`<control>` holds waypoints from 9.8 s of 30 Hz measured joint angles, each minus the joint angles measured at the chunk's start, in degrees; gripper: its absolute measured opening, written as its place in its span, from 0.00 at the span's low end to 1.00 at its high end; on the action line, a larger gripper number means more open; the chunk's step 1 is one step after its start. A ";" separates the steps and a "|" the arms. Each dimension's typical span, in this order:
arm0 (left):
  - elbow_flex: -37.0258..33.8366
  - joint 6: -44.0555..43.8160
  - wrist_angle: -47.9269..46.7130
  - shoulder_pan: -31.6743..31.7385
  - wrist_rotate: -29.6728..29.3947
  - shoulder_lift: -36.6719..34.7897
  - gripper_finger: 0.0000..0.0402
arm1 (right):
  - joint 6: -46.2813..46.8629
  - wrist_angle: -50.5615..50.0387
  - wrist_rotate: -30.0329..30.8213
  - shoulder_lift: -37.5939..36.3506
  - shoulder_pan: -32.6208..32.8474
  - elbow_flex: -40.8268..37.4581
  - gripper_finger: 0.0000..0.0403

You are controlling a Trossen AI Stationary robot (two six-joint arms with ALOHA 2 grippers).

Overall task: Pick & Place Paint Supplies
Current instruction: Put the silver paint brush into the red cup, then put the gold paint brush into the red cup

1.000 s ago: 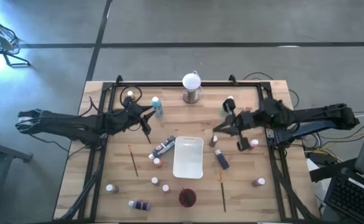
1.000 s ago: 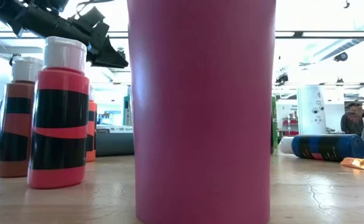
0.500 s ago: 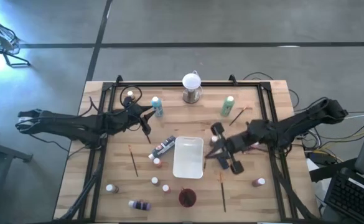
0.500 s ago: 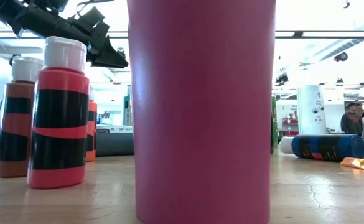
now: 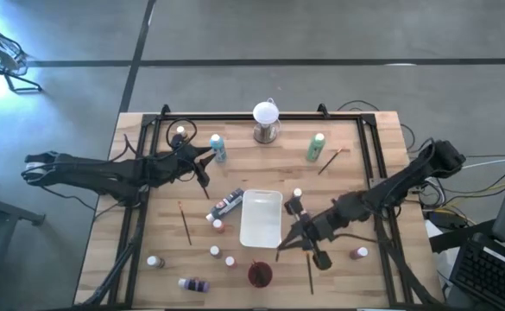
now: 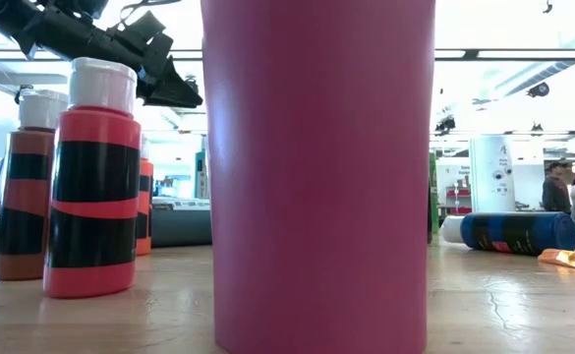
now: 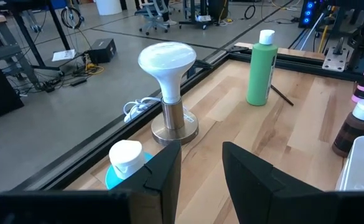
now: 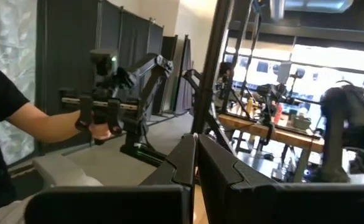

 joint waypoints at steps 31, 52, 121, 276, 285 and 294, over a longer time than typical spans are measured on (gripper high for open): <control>0.00 -0.76 -1.01 0.01 0.00 -0.02 0.31 | 2.39 0.63 8.84 16.69 2.56 7.38 0.02; 0.00 -0.74 -1.84 0.01 0.00 -0.02 0.31 | 7.66 5.24 11.80 23.94 2.96 7.36 0.02; 0.00 -0.69 -2.08 0.01 -0.02 -0.02 0.31 | -58.12 -16.31 25.26 -4.93 2.18 6.13 0.37; 10.34 -58.56 -47.63 13.12 3.01 20.77 0.55 | 31.98 -100.75 56.54 -22.41 -23.83 12.84 0.23; 10.34 -58.12 -43.45 15.10 4.82 26.85 0.55 | 31.69 -100.72 56.54 -22.44 -23.83 12.84 0.20; 10.34 -56.78 -40.78 17.82 6.95 29.50 0.55 | 31.54 -100.64 56.55 -22.44 -23.83 12.14 0.24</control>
